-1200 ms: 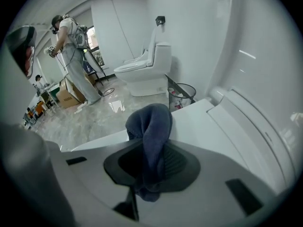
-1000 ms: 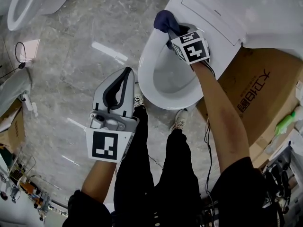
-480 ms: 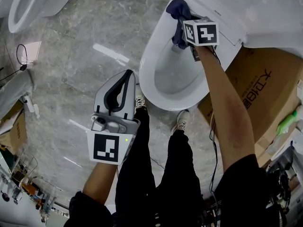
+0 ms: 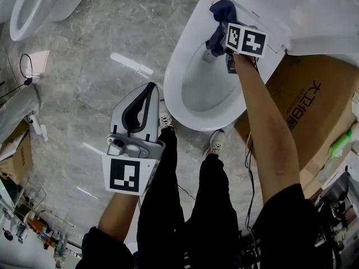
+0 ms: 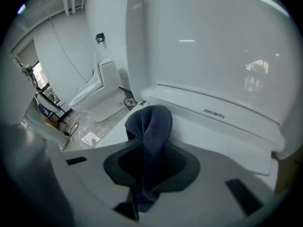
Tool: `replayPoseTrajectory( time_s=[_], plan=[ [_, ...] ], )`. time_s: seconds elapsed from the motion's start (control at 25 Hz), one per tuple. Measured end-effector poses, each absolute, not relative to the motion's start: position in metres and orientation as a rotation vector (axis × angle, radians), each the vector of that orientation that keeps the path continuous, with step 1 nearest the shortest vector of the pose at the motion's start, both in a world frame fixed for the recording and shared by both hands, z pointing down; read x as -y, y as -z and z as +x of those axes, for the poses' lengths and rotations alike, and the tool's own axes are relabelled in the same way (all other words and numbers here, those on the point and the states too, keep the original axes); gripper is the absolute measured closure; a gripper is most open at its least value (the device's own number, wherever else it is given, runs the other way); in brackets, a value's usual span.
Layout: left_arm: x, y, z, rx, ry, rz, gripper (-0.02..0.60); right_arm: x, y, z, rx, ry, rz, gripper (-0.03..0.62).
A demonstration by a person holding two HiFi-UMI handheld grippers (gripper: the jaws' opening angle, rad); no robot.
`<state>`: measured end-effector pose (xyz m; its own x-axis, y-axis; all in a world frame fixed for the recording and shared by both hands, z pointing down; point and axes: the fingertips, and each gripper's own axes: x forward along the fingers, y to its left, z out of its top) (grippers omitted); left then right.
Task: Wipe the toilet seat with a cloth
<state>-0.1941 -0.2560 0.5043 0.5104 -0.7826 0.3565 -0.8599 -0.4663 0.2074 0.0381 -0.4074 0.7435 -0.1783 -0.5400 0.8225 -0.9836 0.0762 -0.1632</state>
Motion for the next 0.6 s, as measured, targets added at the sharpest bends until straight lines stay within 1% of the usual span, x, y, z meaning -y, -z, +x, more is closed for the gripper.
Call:
replayPoseTrajectory(
  time_s=[0.6],
  plan=[
    [0.254,-0.499,-0.164,1.307,-0.307,2.440,0.571,0.374,-0.747,0.103,1.675,-1.076,1.671,0.520]
  ],
)
